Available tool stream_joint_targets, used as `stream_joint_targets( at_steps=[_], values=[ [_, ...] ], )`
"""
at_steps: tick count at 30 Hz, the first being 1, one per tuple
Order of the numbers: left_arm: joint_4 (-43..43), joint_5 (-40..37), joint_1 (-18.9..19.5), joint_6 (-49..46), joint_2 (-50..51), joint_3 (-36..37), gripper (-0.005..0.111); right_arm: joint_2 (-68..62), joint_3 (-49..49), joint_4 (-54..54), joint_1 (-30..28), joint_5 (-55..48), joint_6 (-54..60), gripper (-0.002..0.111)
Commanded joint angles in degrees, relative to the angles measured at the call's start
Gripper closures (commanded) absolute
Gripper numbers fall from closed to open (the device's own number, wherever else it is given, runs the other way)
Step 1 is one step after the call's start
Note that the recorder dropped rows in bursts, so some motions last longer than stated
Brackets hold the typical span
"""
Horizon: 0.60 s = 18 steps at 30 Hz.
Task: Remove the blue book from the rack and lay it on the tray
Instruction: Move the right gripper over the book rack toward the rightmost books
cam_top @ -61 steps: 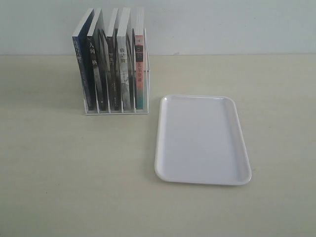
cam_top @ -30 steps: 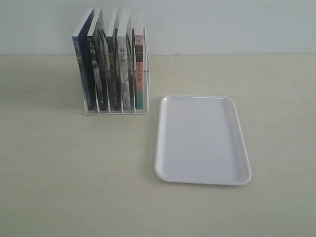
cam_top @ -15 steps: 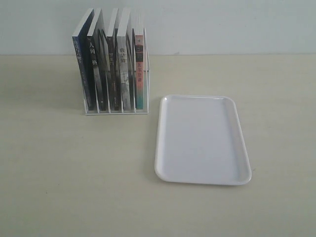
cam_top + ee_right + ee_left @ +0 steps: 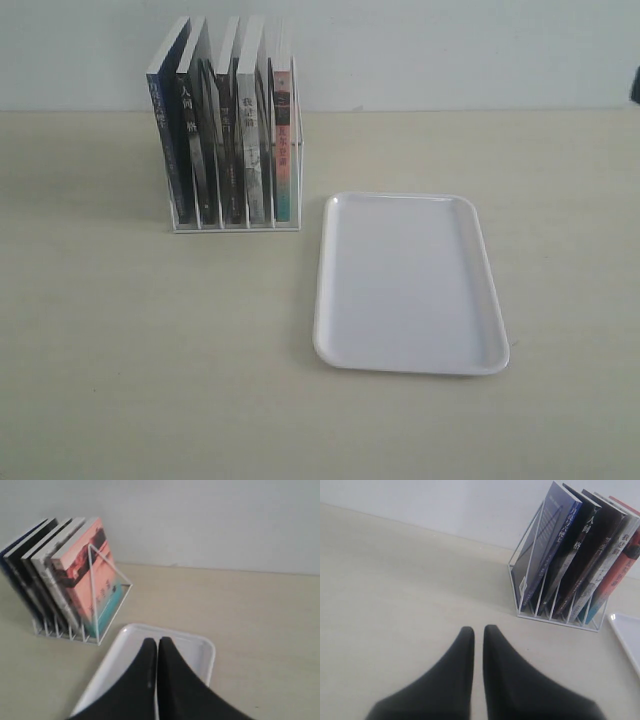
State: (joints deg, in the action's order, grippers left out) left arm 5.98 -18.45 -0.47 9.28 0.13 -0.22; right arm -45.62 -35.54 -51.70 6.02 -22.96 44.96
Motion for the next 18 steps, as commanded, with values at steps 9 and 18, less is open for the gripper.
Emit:
stream_joint_targets(
  at_steps=[9, 18],
  values=[
    [0.06, 0.54, -0.19, -0.39, -0.13, 0.22, 0.101, -15.46, -12.93, -6.54, 18.29, 4.91, 13.90, 0.109],
    [0.06, 0.54, -0.19, -0.39, -0.13, 0.22, 0.101, -29.14, -22.65, -5.33, 29.62, 11.19, 2.52, 0.109]
  ],
)
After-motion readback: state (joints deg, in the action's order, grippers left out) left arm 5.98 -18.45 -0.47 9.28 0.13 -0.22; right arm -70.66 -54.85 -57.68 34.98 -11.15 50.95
